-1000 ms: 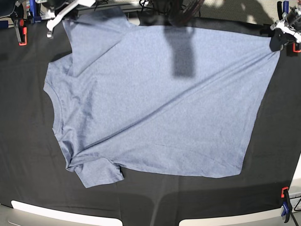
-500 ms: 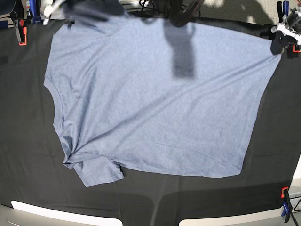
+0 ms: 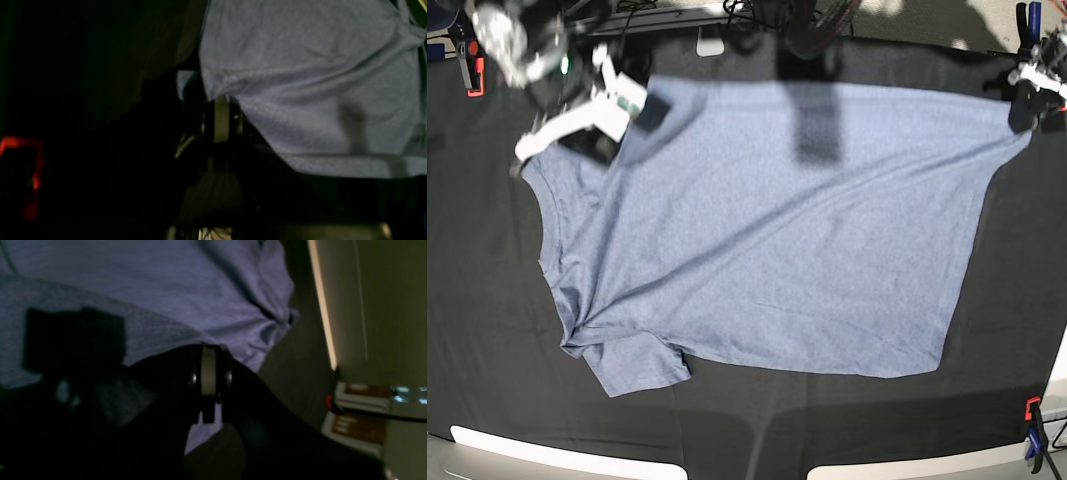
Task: Layout the t-shirt on the table in an organized manner, then fold the t-shirt properly
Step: 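Lower the shoulders onto the table and hold them with both grippers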
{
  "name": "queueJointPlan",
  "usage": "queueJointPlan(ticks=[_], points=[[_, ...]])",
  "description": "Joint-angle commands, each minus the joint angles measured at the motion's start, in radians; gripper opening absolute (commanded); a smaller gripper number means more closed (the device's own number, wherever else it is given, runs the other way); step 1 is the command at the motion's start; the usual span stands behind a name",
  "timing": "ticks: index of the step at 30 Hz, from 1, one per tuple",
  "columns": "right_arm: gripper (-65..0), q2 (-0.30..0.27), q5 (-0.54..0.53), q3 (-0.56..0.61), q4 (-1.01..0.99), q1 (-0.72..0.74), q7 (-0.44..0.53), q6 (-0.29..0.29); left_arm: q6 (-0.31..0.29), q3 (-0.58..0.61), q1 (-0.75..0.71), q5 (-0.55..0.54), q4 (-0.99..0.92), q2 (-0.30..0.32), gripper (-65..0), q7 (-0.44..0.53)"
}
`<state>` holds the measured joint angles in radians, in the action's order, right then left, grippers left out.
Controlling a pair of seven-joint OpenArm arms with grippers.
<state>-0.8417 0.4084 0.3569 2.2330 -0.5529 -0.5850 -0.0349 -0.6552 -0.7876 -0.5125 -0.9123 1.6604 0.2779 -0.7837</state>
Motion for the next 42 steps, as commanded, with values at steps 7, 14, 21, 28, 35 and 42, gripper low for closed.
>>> queueJointPlan(ticks=[7,14,21,28,35,42], points=[[-65.0,0.002,-0.075,-0.005,-0.072,0.164,0.048,-0.047,0.024,-0.009,0.058,0.031,0.015,0.013,-65.0,0.056],[-65.0,0.002,-0.079,0.097,-0.147,0.285,0.055,-0.048,0.046,-0.009,0.105,0.071,0.015,0.003,-65.0,0.071],[-65.0,0.003,-0.068,0.208,-0.182,0.376,0.050,-0.048,0.047,-0.009,0.106,0.127,0.015,-0.039,-65.0,0.190],[-65.0,0.002,-0.069,0.207,-0.182,0.385,0.046,-0.048,0.113,-0.009,0.130,0.153,0.015,-0.040,-65.0,0.065],[-65.0,0.002,-0.068,0.207,-0.182,0.387,0.045,-0.048,0.148,-0.010,0.095,0.192,0.015,-0.040,-65.0,-0.009],[-65.0,0.002,-0.069,0.207,-0.182,0.387,0.044,-0.048,0.152,-0.010,0.061,0.295,0.015,-0.039,-51.5,-0.009]])
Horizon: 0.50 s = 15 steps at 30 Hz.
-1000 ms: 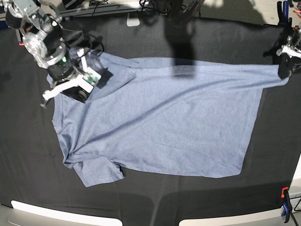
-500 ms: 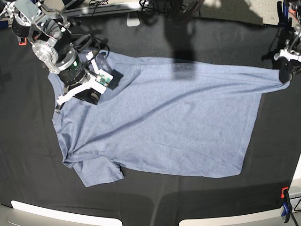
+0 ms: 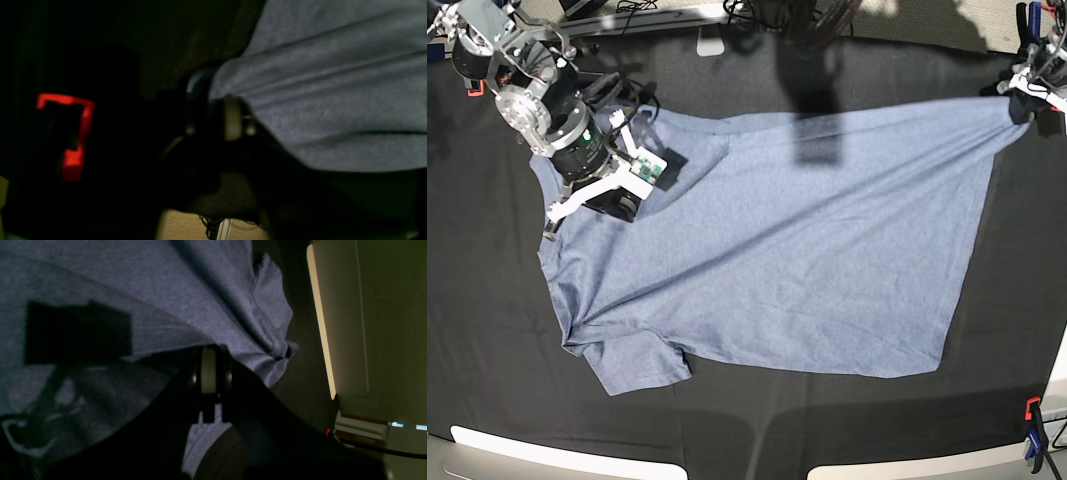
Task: Layout the t-shirt on the table in an organized manner, then fold the t-shirt properly
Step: 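Lower the shoulders onto the table and hold them with both grippers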
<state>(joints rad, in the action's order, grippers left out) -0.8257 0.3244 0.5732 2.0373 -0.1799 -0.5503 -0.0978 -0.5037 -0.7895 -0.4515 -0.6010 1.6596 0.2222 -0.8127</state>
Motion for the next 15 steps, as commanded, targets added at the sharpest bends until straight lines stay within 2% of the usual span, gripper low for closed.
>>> queueJointPlan(ticks=[1,3,4,7,12,15], points=[[-65.0,-0.014,0.015,-0.010,0.014,0.014,0.010,0.016,0.004,-0.008,-0.003,-0.016,0.016,0.016,-46.5,0.020],[-65.0,-0.014,0.015,-0.010,0.014,0.014,0.008,0.015,0.008,-0.008,-0.004,-0.016,0.016,0.016,-39.6,0.015],[-65.0,-0.014,0.015,-0.010,0.014,0.014,0.008,0.015,0.016,-0.008,-0.006,-0.017,0.016,0.016,-38.4,0.011],[-65.0,-0.014,0.015,-0.010,0.014,0.014,0.008,0.015,0.048,-0.008,-0.012,-0.024,0.016,0.016,-38.3,0.010],[-65.0,-0.014,0.015,-0.010,0.014,0.014,0.008,0.015,0.048,-0.008,-0.014,-0.035,0.016,0.005,-38.3,0.013],[-65.0,-0.014,0.015,-0.010,0.014,0.014,0.008,0.015,0.048,-0.008,-0.014,-0.021,0.012,-0.018,-38.4,0.048]])
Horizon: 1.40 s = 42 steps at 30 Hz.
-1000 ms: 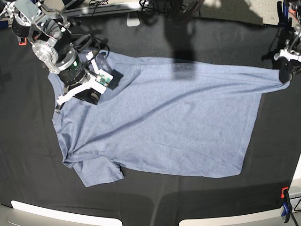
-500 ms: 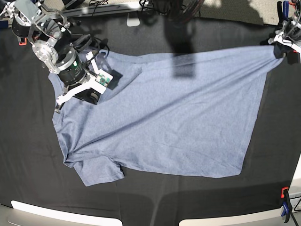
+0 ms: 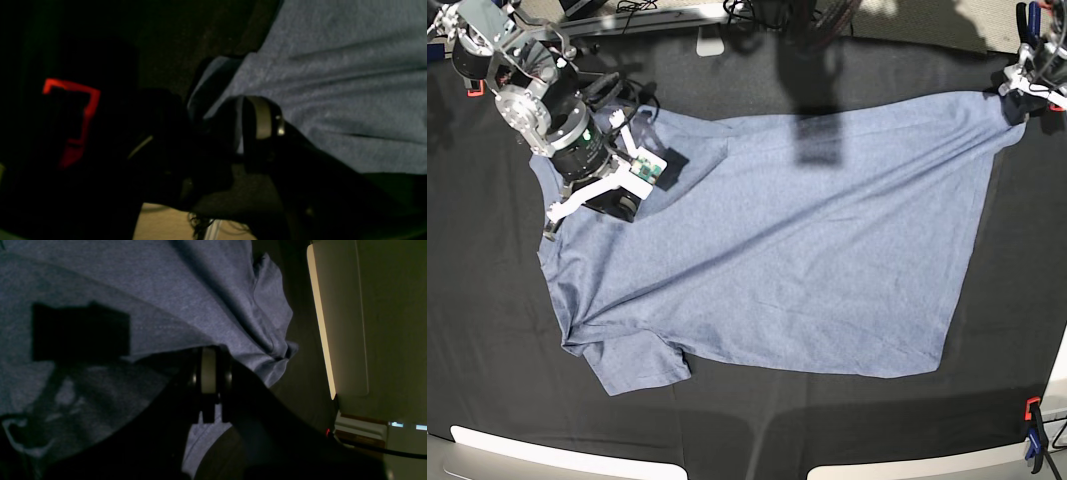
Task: Layout the t-shirt on the table in an organized manner, then fold the t-shirt properly
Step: 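Lower the shoulders onto the table and hold them with both grippers, then fold the shoulder edge with the left gripper toward the shirt center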
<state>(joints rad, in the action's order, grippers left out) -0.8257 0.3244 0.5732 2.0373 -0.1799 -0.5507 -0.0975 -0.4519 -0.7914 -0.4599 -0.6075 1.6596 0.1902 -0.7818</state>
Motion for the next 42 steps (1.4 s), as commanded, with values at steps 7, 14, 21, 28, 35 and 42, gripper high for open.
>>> queueJointPlan(ticks=[7,14,21,28,35,42], points=[[-65.0,-0.016,0.015,-0.010,0.014,0.014,0.001,0.015,-0.005,-0.006,-0.005,0.031,-0.077,0.007,-41.4,0.058],[-65.0,-0.016,0.015,-0.010,0.014,0.014,0.000,0.015,-0.060,-0.006,-0.006,-0.077,-0.080,0.007,-65.0,-0.060],[-65.0,-0.017,0.015,-0.010,0.014,0.014,0.001,0.015,-0.075,-0.006,-0.083,-0.156,-0.016,0.008,-65.0,-0.138],[-65.0,-0.016,0.011,-0.010,0.014,0.014,0.000,0.015,-0.023,-0.006,-0.081,-0.159,0.105,0.008,-65.0,-0.055],[-65.0,-0.016,0.011,-0.009,0.014,0.013,0.000,0.015,0.029,-0.006,0.071,-0.142,0.103,0.007,-65.0,-0.061],[-65.0,-0.016,0.011,-0.009,0.014,0.014,0.000,0.015,0.053,-0.004,0.181,-0.108,0.098,0.006,-65.0,-0.076]])
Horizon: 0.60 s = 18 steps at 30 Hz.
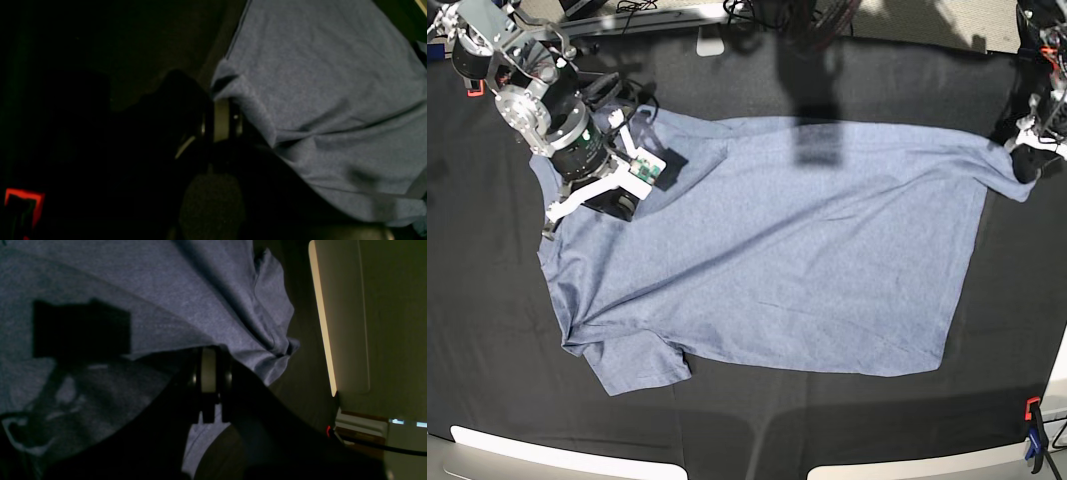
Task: Layout the t-shirt on the table in an organized manner, then fold the t-shirt properly
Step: 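Fold the shoulder edge with the left gripper toward the shirt center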
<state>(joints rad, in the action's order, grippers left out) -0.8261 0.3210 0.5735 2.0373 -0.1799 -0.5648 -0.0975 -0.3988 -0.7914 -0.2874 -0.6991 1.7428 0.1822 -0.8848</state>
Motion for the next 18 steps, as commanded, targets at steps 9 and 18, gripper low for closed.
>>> queueJointPlan(ticks=[9,18], points=[[-65.0,-0.015,0.089,-0.011,0.014,0.016,-0.028,0.087,0.033,-0.004,0.074,-0.005,0.015,0.013,-65.0,0.026],[-65.0,-0.013,0.098,-0.011,0.014,0.024,-0.107,0.136,0.033,0.029,0.074,0.053,0.015,0.013,-65.0,0.049]])
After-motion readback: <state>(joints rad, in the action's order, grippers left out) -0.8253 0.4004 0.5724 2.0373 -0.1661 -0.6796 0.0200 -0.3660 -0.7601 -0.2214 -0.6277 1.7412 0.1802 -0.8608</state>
